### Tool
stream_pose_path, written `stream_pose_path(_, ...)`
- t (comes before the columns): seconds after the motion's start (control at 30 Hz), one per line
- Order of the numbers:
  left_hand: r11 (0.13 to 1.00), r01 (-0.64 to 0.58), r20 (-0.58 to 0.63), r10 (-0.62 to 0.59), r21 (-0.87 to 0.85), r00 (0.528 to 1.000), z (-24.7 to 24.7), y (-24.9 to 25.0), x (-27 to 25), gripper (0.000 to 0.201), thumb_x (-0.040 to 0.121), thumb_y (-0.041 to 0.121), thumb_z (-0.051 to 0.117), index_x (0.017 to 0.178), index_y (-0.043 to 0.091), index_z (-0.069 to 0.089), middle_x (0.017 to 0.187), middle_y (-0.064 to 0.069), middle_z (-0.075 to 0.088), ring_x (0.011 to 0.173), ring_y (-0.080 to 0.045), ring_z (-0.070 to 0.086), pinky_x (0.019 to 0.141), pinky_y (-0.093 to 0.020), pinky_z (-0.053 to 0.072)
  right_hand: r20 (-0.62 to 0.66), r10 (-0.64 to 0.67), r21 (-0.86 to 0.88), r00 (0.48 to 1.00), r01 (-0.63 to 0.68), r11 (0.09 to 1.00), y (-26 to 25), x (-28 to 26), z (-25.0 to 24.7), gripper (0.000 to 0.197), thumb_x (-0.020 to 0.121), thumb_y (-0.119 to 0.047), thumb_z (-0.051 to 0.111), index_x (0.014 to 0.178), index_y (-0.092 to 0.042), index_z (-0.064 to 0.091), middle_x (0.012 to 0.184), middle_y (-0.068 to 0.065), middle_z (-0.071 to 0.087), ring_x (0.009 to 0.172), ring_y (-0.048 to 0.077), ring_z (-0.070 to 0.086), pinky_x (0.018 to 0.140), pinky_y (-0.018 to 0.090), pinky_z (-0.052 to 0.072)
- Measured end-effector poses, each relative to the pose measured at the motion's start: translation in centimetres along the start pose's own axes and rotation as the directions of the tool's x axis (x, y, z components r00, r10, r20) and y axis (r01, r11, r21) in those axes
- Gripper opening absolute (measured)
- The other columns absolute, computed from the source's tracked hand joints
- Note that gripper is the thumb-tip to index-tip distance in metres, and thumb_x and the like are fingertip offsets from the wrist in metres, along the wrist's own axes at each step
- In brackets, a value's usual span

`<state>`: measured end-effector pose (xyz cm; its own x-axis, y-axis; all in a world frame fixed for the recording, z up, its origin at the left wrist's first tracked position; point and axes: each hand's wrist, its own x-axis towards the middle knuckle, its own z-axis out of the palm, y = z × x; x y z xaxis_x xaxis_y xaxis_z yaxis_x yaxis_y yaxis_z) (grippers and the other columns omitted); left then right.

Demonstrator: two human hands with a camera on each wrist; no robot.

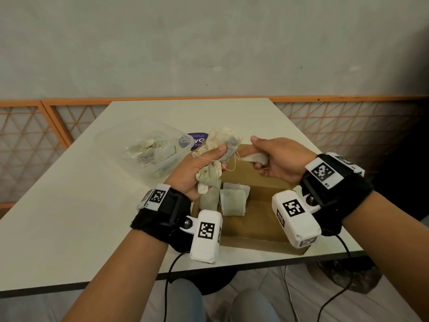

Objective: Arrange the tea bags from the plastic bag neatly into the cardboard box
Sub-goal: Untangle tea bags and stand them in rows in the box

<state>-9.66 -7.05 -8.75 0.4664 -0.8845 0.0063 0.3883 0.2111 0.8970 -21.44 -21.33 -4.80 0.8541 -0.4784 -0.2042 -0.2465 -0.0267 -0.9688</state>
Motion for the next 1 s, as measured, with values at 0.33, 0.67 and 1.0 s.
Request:
stream_pose_path(0.33,0.981,-0.049,-0.046,0.058,0.188,0.997,0.7,0.2,-0.4,0.013,0.087,0.009,0.059,0.1,0.011,0.062,0.068,0.008,0.067,0.057,-0.004,0.061,0.053,-0.016,0.047,0.083,-0.051,0.181,0.995,0.035,0.983,-0.8,-0.5,1.1,0.01,0.081,-0.022,0.064,0.083,-0.013,0.062,0.067,-0.002,0.05,0.051,0.003,0.045,0.054,0.017,0.04)
stream_pose_path(0.67,0.991,-0.072,-0.08,0.081,0.114,0.993,0.5,0.3,-0.5,0.017,0.088,0.008,0.057,0.105,0.007,0.058,0.068,0.002,0.063,0.056,-0.007,0.058,0.052,-0.017,0.046,0.011,-0.095,0.048,0.995,0.094,0.994,-0.3,-0.8,1.1,0.021,0.086,-0.033,0.061,0.082,-0.013,0.067,0.065,-0.002,0.051,0.054,0.006,0.045,0.055,0.019,0.038)
stream_pose_path(1.0,0.998,-0.036,-0.216,0.048,0.061,0.975,-0.6,0.5,-0.6,0.029,0.091,0.038,0.055,0.089,0.013,0.07,0.086,-0.003,0.068,0.073,-0.013,0.059,0.065,-0.024,0.046,-0.101,-0.238,-0.03,0.966,0.236,0.971,-0.4,-0.4,1.2,0.014,0.082,-0.016,0.067,0.081,-0.003,0.066,0.065,0.005,0.046,0.054,0.01,0.039,0.055,0.021,0.034)
